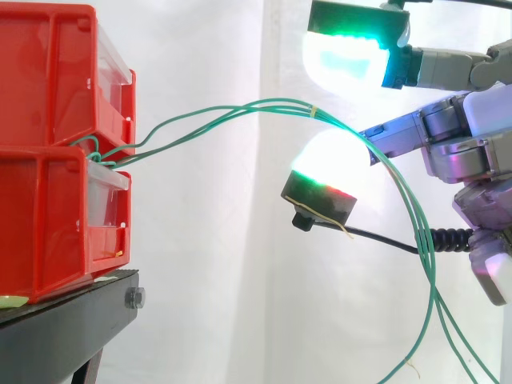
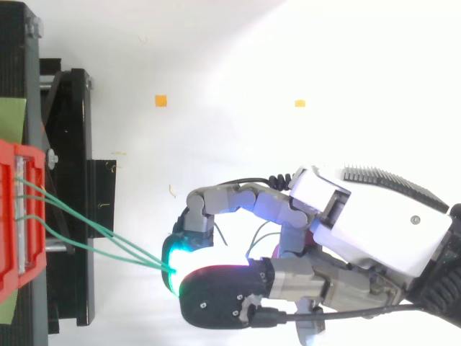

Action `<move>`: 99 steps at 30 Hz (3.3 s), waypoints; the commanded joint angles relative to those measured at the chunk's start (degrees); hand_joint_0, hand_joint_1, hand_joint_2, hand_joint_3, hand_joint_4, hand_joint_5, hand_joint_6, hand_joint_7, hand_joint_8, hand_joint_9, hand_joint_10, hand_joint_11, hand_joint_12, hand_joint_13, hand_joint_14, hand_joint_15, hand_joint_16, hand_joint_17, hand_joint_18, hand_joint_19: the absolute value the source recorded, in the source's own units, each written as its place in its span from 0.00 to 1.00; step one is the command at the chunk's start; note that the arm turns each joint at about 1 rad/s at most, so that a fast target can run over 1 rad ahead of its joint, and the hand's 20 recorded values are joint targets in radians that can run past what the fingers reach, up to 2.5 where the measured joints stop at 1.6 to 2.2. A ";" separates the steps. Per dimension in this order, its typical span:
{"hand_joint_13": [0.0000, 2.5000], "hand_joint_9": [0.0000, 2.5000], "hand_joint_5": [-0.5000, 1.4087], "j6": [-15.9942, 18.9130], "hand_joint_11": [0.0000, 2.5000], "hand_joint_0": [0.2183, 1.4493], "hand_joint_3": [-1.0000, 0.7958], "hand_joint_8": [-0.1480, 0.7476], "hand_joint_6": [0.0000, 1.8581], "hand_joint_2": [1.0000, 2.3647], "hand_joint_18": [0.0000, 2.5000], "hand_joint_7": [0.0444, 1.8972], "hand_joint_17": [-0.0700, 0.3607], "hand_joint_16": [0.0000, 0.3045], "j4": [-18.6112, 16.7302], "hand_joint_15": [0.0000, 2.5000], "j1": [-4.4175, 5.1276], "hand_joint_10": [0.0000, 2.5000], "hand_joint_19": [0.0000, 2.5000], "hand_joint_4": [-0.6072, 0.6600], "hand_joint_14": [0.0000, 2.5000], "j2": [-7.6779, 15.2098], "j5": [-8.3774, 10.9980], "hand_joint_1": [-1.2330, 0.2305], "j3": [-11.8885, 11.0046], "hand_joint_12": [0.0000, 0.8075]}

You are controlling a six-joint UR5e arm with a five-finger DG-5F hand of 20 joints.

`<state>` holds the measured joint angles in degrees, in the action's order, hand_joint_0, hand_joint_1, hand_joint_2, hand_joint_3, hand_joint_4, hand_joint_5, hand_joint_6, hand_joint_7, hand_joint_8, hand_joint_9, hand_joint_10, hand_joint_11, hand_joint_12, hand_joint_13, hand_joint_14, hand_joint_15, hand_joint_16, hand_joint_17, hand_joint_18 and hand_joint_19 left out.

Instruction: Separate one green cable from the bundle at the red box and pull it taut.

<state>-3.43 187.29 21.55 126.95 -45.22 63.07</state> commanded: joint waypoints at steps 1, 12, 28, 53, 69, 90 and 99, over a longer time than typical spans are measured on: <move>0.82 1.00 0.34 0.00 0.20 0.23 0.28 0.19 0.27 0.00 0.78 0.73 0.54 0.24 0.01 0.05 0.07 1.00 0.00 0.51 0.00 0.05 0.04 0.62 0.04 0.71; 0.79 1.00 0.34 0.00 0.18 0.31 0.28 0.18 0.27 0.00 0.70 0.73 0.50 0.22 0.01 0.07 -0.02 1.00 0.03 0.50 0.00 0.05 0.13 0.48 0.04 0.64; 0.81 1.00 0.34 0.00 0.19 0.36 0.43 0.18 0.27 0.01 0.74 0.71 0.52 0.23 -0.08 0.08 0.07 1.00 0.03 0.49 0.00 0.05 0.04 0.35 -0.05 0.61; 0.85 1.00 0.34 0.00 0.20 0.16 0.28 0.21 0.27 0.00 0.77 0.73 0.55 0.24 0.01 0.09 -0.02 1.00 0.02 0.54 0.00 0.05 0.04 0.58 -0.05 0.62; 0.86 1.00 0.34 0.00 0.16 0.36 0.37 0.18 0.27 0.01 0.70 0.73 0.49 0.21 0.01 0.17 -0.02 1.00 0.08 0.50 0.01 -0.04 0.13 0.41 -0.05 0.57; 0.90 1.00 0.34 0.09 0.19 0.34 0.52 0.19 0.27 0.01 0.76 0.73 0.54 0.24 0.01 0.17 0.07 1.00 0.02 0.51 0.01 -0.04 -0.05 0.20 -0.05 0.58; 0.90 1.00 0.34 0.00 0.15 0.23 0.28 0.21 0.27 0.00 0.71 0.74 0.48 0.20 0.01 0.21 -0.02 1.00 0.06 0.53 0.01 0.05 -0.13 0.23 0.04 0.56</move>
<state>-3.43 187.29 21.56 126.93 -45.33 63.08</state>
